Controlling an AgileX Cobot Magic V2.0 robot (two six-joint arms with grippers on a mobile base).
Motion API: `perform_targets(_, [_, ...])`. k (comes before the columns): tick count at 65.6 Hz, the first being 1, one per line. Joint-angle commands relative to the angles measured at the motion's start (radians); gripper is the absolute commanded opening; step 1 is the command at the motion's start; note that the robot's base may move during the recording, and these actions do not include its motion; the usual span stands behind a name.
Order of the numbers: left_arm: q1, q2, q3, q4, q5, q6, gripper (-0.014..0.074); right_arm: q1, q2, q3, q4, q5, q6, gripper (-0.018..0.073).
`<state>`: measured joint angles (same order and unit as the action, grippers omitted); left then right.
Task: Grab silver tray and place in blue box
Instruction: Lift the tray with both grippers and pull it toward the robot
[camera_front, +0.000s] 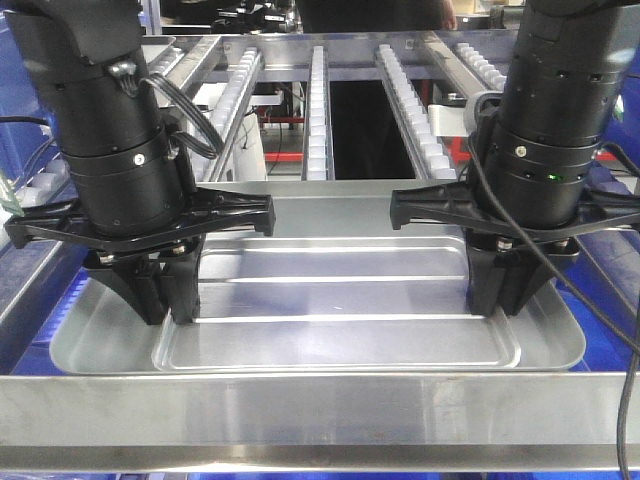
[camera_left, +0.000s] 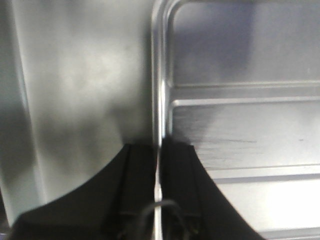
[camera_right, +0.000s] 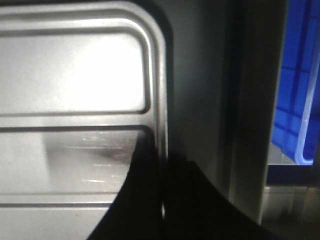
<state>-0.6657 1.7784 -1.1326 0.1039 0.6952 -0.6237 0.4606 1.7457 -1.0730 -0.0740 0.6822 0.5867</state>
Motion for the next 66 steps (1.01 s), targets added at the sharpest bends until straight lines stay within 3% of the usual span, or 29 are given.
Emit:
perform_targets(1, [-0.004,-0.045,-0.019,0.012,-0.014,-0.011,-0.0006,-0.001,-0.042,-0.027,0.003,-0.022,-0.009,0.0057])
perform_targets(25, [0.003,-0.045,-0.023,0.014,-0.029,-0.011,-0.0006,-0.001,-0.041,-0.031,0.003,-0.051,-0.009,0.0057])
perform_targets(43, [0.025,-0.098,-0.089,0.03,0.103,-0.011,-0.0006,0.006,-0.143,-0.072,0.003,0.042,0.056,0.0057])
perform_targets(53, [-0.002,-0.167,-0.089,0.022,0.136,-0.013,-0.0006,0.048,-0.213,-0.042,0.003,0.049,0.084,0.0057])
perform_targets(66, [-0.049,-0.275,-0.038,0.034,0.174,-0.081,-0.0006,0.097,-0.303,0.04,0.0,0.049,0.159,0.0057])
